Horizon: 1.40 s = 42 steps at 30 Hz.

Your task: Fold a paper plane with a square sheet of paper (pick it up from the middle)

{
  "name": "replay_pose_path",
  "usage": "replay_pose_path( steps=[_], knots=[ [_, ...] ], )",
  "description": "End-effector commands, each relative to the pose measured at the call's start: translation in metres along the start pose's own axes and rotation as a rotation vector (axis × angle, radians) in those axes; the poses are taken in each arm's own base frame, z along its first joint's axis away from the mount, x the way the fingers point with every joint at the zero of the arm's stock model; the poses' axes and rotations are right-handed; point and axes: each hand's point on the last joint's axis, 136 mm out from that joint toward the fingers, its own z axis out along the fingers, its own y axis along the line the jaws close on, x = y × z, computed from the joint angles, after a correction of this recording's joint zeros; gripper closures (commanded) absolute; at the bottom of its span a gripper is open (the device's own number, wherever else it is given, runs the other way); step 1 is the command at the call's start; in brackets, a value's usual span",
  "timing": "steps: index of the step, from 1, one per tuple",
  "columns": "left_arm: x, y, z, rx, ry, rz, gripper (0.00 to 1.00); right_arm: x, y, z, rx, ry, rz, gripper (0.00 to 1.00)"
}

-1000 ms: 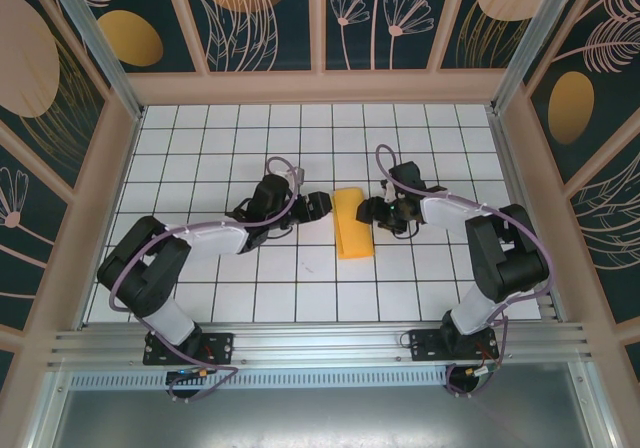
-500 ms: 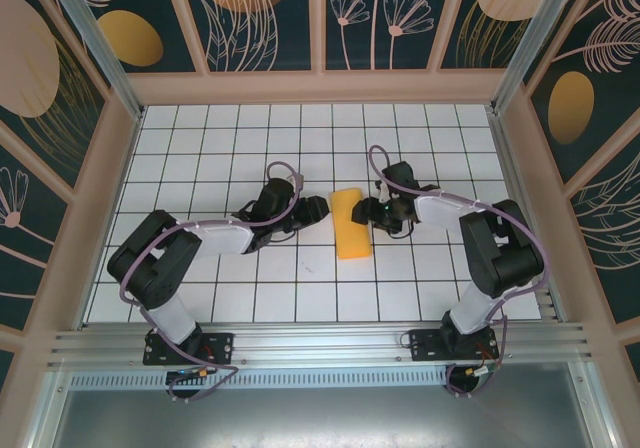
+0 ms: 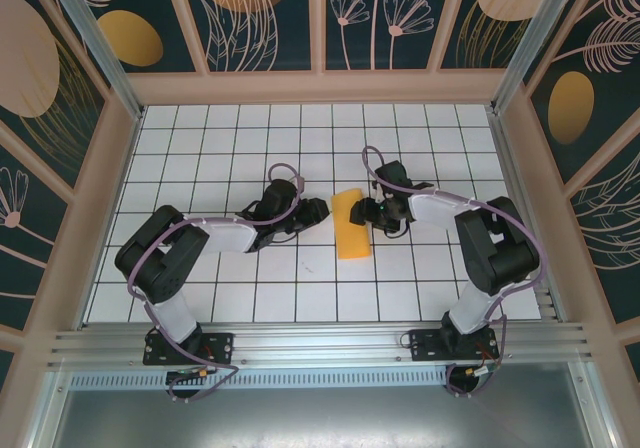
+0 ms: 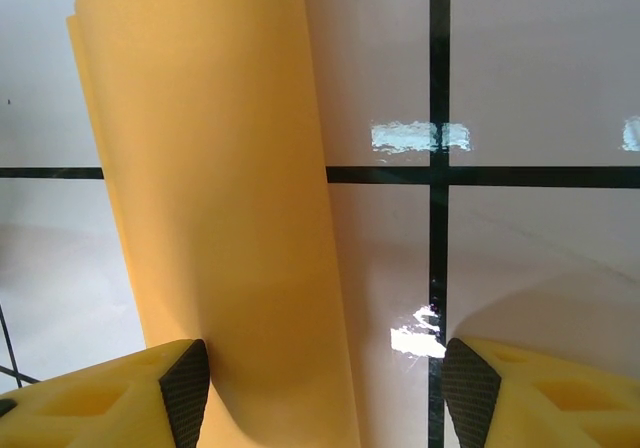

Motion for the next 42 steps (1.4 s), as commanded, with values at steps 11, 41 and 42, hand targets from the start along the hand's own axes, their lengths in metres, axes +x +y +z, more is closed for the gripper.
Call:
replay_pose_path(
  steps=[11,41,42],
  knots=[
    [-0.001,-0.009,0.005,0.02,0.009,-0.007,0.62,0.009,-0.007,0.015,0.046,0.058,-0.083,0.33],
    [0.0,-0.012,0.006,0.037,0.018,-0.015,0.69,0.004,-0.013,0.019,0.095,0.036,0.016,0.33],
    [0.0,-0.012,0.007,0.036,0.018,-0.015,0.69,0.005,-0.015,0.02,0.103,0.036,0.022,0.33]
  ],
)
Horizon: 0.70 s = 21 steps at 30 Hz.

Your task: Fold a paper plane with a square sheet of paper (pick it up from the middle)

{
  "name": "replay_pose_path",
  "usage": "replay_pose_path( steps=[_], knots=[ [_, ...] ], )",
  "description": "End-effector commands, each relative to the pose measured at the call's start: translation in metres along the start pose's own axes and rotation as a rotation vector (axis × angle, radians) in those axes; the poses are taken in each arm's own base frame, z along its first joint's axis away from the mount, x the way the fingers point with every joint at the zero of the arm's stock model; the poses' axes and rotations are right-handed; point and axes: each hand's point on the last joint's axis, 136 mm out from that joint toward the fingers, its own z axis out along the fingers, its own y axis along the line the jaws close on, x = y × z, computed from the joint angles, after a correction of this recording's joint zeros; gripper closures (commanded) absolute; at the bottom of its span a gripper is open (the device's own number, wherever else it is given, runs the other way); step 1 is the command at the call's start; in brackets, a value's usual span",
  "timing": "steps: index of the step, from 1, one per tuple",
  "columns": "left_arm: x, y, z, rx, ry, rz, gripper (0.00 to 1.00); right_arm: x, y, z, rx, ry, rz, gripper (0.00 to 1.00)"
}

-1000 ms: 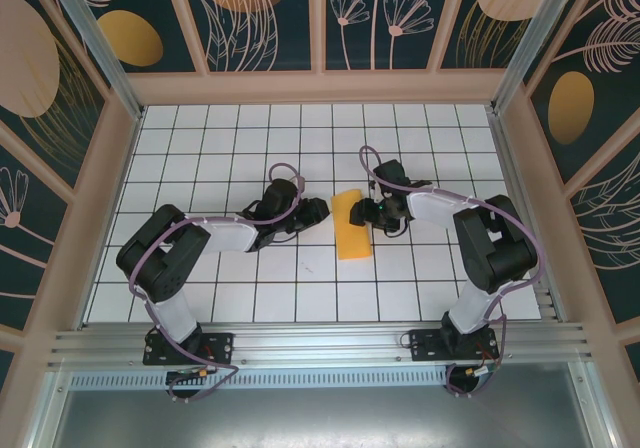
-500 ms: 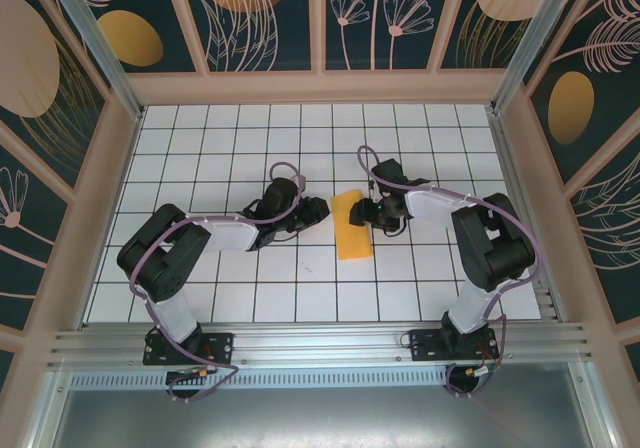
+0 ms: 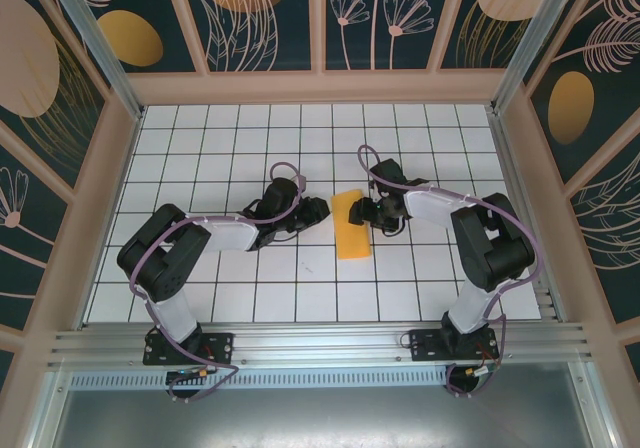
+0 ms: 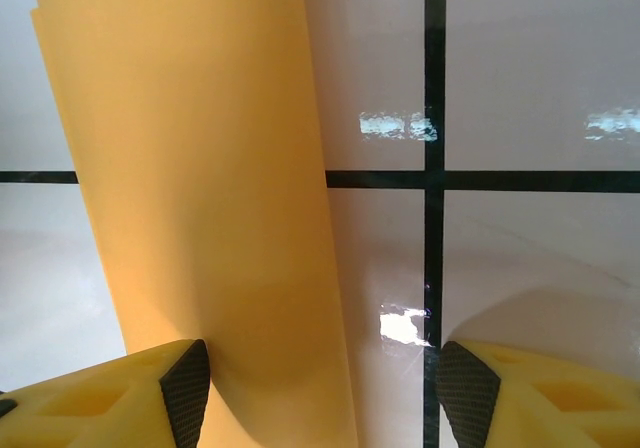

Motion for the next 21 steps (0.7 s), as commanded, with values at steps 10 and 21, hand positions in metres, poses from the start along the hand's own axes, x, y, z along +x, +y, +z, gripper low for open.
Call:
replay_pose_path(
  steps=[10,21],
  knots=[
    [0.001,-0.008,0.006,0.028,0.011,-0.007,0.73,0.015,-0.029,0.026,0.129,0.045,0.007,0.33],
    [-0.001,-0.011,0.006,0.023,0.013,-0.004,0.74,0.023,-0.038,0.026,0.167,0.047,-0.004,0.34]
  ],
)
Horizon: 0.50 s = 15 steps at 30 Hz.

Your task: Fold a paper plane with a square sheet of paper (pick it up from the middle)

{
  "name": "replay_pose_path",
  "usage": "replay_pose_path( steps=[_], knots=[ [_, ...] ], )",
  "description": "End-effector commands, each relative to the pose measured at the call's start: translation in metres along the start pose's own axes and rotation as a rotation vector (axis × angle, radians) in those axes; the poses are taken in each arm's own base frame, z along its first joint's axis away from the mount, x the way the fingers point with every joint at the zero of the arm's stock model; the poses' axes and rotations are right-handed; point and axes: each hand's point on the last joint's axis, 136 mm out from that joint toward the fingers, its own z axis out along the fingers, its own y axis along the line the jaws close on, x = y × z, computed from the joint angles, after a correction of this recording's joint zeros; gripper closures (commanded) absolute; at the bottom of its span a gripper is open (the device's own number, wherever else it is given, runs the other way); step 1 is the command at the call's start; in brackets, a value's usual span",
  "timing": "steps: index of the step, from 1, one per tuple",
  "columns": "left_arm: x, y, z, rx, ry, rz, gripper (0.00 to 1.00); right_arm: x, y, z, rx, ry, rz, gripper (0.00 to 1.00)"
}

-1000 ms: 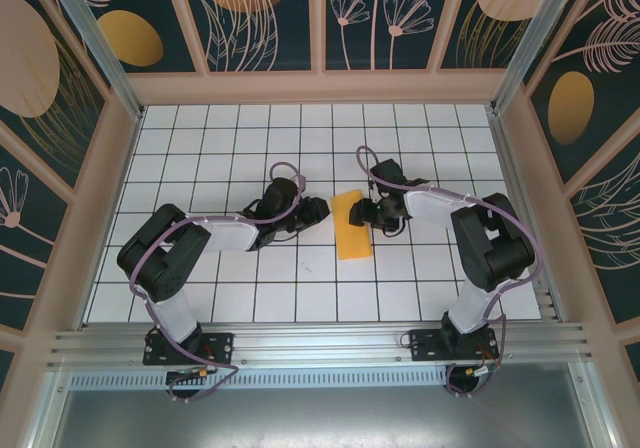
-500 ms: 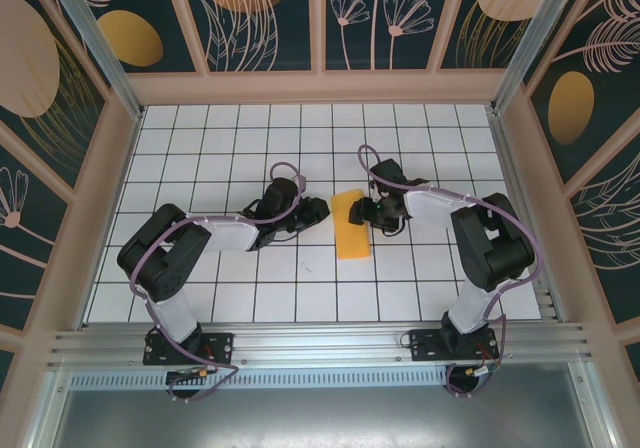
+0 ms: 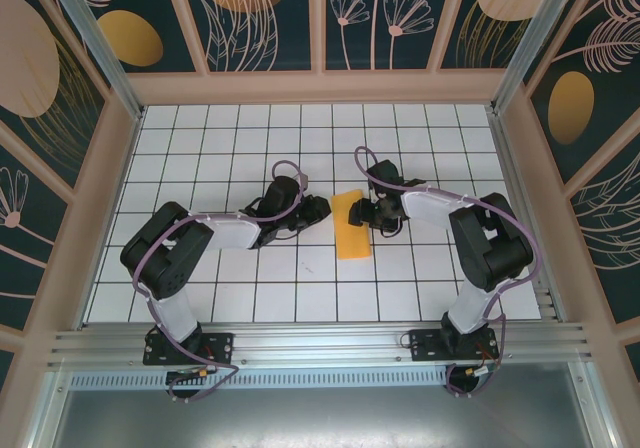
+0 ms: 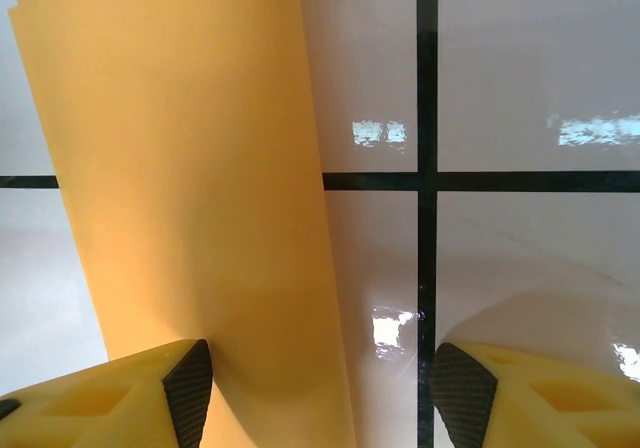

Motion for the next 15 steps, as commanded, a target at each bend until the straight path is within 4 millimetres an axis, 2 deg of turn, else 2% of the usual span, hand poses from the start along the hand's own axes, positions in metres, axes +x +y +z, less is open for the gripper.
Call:
replay_pose_path(
  steps=[1,8,15],
  knots=[
    [0.0007,-0.0068,0.0008,0.015,0.008,0.004,0.74,0.0233,-0.0339,0.0246,0.12,0.061,0.007,0.34],
    [-0.0017,-0.0086,-0.0019,0.023,-0.009,0.001,0.76,0.0236,-0.0364,0.0278,0.132,0.066,0.007,0.34],
    [-0.0021,-0.0081,0.0076,0.015,0.008,-0.003,0.82,0.0233,-0.038,0.0303,0.134,0.069,0.008,0.34]
  ],
)
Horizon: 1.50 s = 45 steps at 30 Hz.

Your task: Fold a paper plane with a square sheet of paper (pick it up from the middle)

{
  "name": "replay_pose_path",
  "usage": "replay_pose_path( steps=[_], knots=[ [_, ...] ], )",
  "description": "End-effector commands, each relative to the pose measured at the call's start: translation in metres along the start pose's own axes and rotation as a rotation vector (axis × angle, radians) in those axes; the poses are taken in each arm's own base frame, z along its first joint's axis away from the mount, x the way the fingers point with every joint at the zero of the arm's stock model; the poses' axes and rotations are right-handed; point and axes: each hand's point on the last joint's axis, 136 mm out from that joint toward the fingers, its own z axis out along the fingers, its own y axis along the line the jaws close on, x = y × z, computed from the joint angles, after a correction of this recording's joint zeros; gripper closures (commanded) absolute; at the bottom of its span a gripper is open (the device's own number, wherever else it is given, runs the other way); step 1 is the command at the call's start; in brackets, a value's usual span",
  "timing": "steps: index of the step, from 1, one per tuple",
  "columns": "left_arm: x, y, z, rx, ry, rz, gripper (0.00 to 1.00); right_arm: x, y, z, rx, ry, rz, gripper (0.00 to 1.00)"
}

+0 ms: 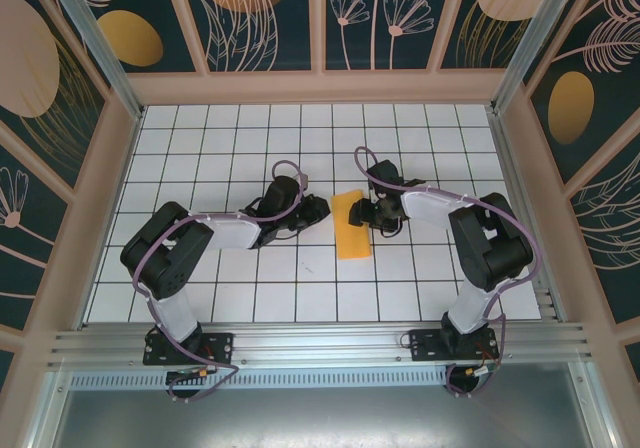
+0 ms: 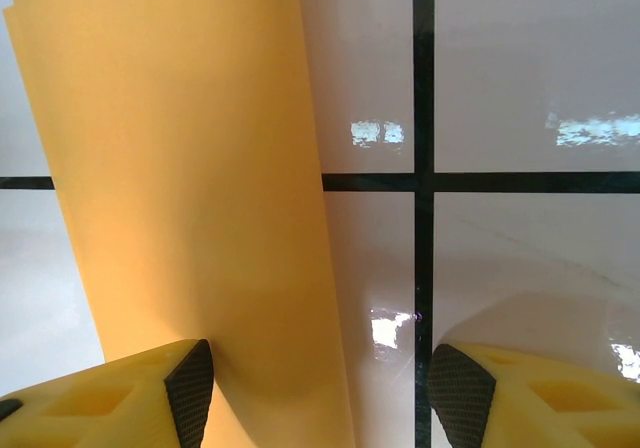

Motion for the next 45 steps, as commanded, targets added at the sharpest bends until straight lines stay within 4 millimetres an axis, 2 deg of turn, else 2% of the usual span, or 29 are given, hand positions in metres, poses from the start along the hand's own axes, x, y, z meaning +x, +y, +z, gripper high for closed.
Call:
replay_pose_path(
  steps=[1,9,14,20,27,32,39,45],
  knots=[
    [-0.002,-0.007,0.009,0.011,0.013,-0.004,0.84,0.022,-0.037,0.029,0.13,0.065,0.008,0.34],
    [-0.004,-0.007,0.02,-0.008,0.023,-0.006,0.86,0.02,-0.037,0.029,0.137,0.061,0.015,0.35],
    [-0.006,-0.007,0.02,-0.011,0.015,-0.008,0.87,0.017,-0.035,0.025,0.129,0.044,0.016,0.37],
    [-0.015,-0.003,0.009,-0.046,-0.054,-0.016,0.87,0.011,-0.03,0.017,0.101,0.012,0.036,0.37],
    [-0.018,-0.001,0.004,-0.057,-0.081,-0.024,0.86,0.013,-0.028,0.02,0.072,0.032,0.038,0.36],
    [-0.023,0.003,-0.004,-0.086,-0.124,-0.025,0.86,0.01,-0.017,0.016,0.006,0.029,0.007,0.35],
    [-0.032,0.011,-0.019,-0.147,-0.194,-0.023,0.86,0.012,-0.022,0.019,0.035,0.055,-0.042,0.33],
    [-0.032,0.009,-0.018,-0.135,-0.19,-0.024,0.86,0.013,-0.021,0.021,0.029,0.061,-0.045,0.33]
  ],
)
